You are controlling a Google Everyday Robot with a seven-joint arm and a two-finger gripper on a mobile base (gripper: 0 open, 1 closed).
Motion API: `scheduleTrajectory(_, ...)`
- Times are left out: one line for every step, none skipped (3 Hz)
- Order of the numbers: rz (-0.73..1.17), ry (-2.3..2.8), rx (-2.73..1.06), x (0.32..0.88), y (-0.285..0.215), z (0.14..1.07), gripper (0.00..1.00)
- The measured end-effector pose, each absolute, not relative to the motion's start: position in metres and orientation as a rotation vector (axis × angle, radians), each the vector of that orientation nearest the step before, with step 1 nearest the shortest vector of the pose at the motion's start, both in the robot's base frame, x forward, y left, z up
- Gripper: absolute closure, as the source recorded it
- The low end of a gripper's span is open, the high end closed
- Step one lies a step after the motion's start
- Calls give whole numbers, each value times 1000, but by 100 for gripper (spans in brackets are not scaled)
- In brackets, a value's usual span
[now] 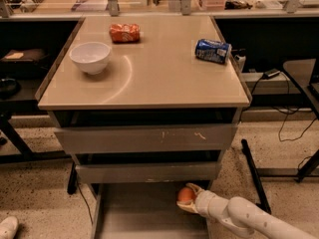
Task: Place orange into bottom drawer
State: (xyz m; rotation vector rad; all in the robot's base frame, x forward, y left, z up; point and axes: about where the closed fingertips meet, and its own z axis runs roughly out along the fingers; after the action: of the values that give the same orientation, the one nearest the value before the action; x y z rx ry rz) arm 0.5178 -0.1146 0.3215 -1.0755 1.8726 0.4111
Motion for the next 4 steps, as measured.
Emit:
scheduleTrajectory(406,1848,-1151,532,-147,308,100)
scheduleTrajectory(466,1811,-1287,546,-163,292,100)
scheduleTrajectory(584,1760,-1420,544,-156,282,100)
scheduleTrajectory(678,1721,-1449,529,-145,290,100)
